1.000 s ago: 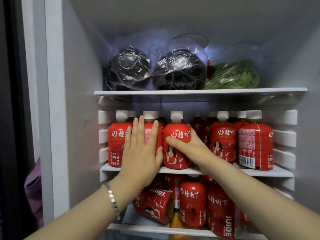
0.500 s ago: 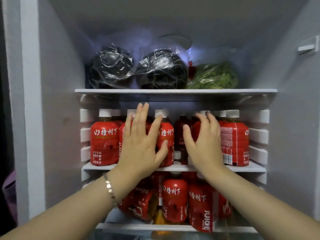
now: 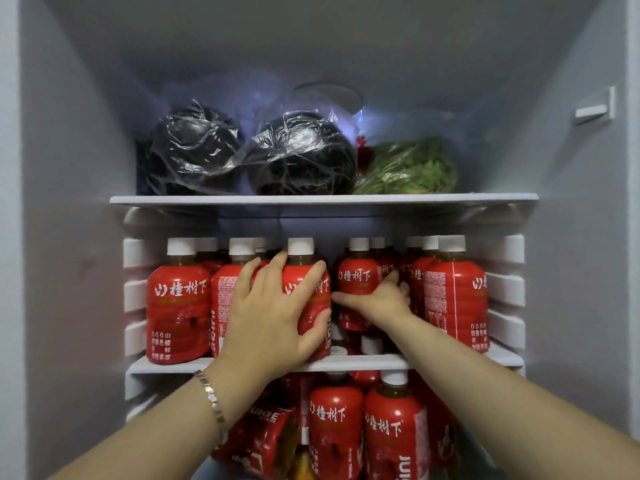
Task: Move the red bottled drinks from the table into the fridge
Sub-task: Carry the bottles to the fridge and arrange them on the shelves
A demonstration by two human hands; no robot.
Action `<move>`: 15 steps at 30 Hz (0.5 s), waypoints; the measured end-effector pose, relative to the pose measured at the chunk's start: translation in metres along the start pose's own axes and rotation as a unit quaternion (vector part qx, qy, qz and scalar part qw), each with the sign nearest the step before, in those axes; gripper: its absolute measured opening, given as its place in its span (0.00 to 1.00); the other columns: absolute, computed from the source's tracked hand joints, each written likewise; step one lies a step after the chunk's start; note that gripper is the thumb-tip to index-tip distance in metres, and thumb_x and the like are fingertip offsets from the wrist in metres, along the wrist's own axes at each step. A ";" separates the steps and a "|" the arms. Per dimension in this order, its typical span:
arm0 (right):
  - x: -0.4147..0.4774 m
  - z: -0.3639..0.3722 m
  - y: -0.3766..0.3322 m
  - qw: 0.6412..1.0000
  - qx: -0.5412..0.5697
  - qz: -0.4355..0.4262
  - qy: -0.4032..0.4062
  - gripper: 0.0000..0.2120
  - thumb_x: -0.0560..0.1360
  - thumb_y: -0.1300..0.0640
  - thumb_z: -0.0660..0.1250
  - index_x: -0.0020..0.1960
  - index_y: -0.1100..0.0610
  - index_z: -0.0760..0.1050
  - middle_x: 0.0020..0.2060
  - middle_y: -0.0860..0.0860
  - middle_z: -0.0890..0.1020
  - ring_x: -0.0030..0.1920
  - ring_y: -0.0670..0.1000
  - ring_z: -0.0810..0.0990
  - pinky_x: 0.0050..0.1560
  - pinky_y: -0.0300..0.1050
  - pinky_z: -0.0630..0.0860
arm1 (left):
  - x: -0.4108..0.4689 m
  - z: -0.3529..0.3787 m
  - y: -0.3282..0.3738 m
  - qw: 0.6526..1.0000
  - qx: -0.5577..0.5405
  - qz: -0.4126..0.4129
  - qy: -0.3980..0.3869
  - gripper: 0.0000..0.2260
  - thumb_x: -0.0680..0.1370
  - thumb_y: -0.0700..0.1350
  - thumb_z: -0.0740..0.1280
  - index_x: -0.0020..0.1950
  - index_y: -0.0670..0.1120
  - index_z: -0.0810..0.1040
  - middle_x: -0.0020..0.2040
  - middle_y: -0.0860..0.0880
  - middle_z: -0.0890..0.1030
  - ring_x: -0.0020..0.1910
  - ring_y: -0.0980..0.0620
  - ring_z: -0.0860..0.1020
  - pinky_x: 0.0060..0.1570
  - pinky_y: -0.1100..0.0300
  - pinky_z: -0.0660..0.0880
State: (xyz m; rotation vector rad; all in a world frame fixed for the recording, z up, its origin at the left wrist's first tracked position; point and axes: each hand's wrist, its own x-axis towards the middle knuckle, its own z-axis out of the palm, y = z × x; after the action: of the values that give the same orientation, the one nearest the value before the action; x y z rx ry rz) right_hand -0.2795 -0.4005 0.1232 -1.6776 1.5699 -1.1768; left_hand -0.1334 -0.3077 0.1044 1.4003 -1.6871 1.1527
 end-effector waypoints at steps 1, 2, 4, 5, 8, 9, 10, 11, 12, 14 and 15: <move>0.004 -0.001 -0.004 1.000 0.030 -0.002 0.002 0.60 0.61 0.40 0.77 0.77 0.56 0.42 0.73 0.61 0.55 0.72 0.61 0.59 0.71 0.54 0.62 | 0.000 0.000 0.000 1.000 -0.001 -0.001 -0.001 0.25 0.71 0.57 0.59 0.64 0.49 0.77 0.56 0.33 0.78 0.56 0.38 0.78 0.63 0.47 0.60; 0.008 -0.003 -0.009 0.998 0.058 -0.004 0.000 0.60 0.61 0.41 0.77 0.77 0.55 0.41 0.72 0.62 0.54 0.72 0.62 0.60 0.70 0.53 0.63 | 0.001 0.001 0.000 1.000 0.000 -0.002 -0.001 0.25 0.71 0.58 0.59 0.65 0.49 0.77 0.55 0.34 0.78 0.56 0.38 0.78 0.63 0.48 0.60; 0.013 -0.004 -0.015 0.996 0.084 -0.009 -0.004 0.56 0.63 0.42 0.77 0.77 0.52 0.44 0.72 0.61 0.55 0.70 0.62 0.63 0.65 0.51 0.67 | 0.002 0.001 0.000 1.000 -0.002 -0.004 0.001 0.25 0.71 0.58 0.59 0.65 0.49 0.76 0.56 0.34 0.78 0.56 0.38 0.78 0.63 0.48 0.60; 0.013 -0.004 -0.014 0.996 0.083 -0.015 -0.004 0.53 0.63 0.43 0.77 0.76 0.51 0.47 0.71 0.61 0.56 0.69 0.62 0.66 0.63 0.49 0.69 | 0.001 0.001 -0.001 1.000 -0.003 -0.004 0.002 0.25 0.72 0.58 0.59 0.65 0.49 0.76 0.56 0.34 0.78 0.56 0.39 0.77 0.63 0.49 0.60; 0.015 -0.002 -0.001 0.990 0.134 -0.046 -0.019 0.45 0.62 0.44 0.78 0.72 0.51 0.59 0.67 0.57 0.65 0.62 0.59 0.73 0.57 0.45 0.71 | 0.000 0.002 -0.001 1.000 -0.007 -0.006 0.008 0.25 0.72 0.58 0.59 0.65 0.49 0.76 0.57 0.34 0.77 0.57 0.38 0.77 0.64 0.48 0.60; 0.015 -0.003 0.003 0.983 0.172 -0.052 -0.029 0.43 0.60 0.46 0.79 0.69 0.52 0.63 0.64 0.57 0.70 0.58 0.57 0.76 0.55 0.45 0.74 | 0.000 0.002 -0.001 1.000 -0.007 -0.005 0.011 0.25 0.72 0.58 0.58 0.66 0.49 0.75 0.57 0.33 0.77 0.57 0.38 0.77 0.63 0.48 0.60; 0.017 -0.004 0.006 0.975 0.210 -0.056 -0.044 0.38 0.60 0.49 0.79 0.65 0.54 0.66 0.59 0.56 0.75 0.53 0.55 0.79 0.52 0.46 0.77 | 0.000 0.003 -0.001 1.000 -0.007 -0.005 0.013 0.25 0.72 0.57 0.58 0.66 0.49 0.75 0.57 0.33 0.77 0.57 0.38 0.77 0.63 0.48 0.60; 0.015 -0.005 0.006 0.966 0.245 -0.062 -0.063 0.32 0.62 0.53 0.79 0.62 0.56 0.69 0.54 0.56 0.79 0.48 0.53 0.80 0.47 0.45 0.78 | -0.001 0.004 -0.001 1.000 -0.007 -0.004 0.014 0.25 0.73 0.57 0.58 0.66 0.49 0.75 0.58 0.33 0.77 0.57 0.38 0.77 0.63 0.48 0.60; 0.013 -0.006 0.006 0.959 0.265 -0.070 -0.079 0.28 0.64 0.57 0.77 0.60 0.57 0.70 0.50 0.55 0.80 0.45 0.52 0.81 0.43 0.44 0.78 | -0.002 0.004 -0.001 1.000 -0.009 -0.004 0.016 0.25 0.73 0.58 0.58 0.66 0.49 0.74 0.58 0.34 0.77 0.57 0.38 0.77 0.63 0.48 0.60; 0.012 -0.004 0.006 0.956 0.268 -0.081 -0.084 0.28 0.65 0.58 0.77 0.61 0.57 0.70 0.50 0.55 0.81 0.46 0.52 0.81 0.43 0.44 0.78 | -0.001 0.005 -0.002 1.000 -0.009 -0.005 0.023 0.24 0.73 0.58 0.59 0.66 0.50 0.73 0.58 0.34 0.77 0.57 0.38 0.76 0.64 0.49 0.60; 0.013 -0.003 0.007 0.958 0.263 -0.081 -0.082 0.31 0.64 0.57 0.78 0.63 0.57 0.69 0.52 0.56 0.80 0.47 0.53 0.82 0.45 0.45 0.78 | -0.001 0.006 -0.001 1.000 -0.010 -0.006 0.026 0.24 0.73 0.58 0.59 0.66 0.50 0.72 0.58 0.34 0.77 0.57 0.38 0.76 0.64 0.49 0.60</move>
State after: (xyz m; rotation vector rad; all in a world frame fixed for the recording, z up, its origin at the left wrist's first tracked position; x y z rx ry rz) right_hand -0.2865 -0.4138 0.1216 -1.5117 0.9215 -1.3522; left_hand -0.1319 -0.3125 0.1010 1.3545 -1.6479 1.1532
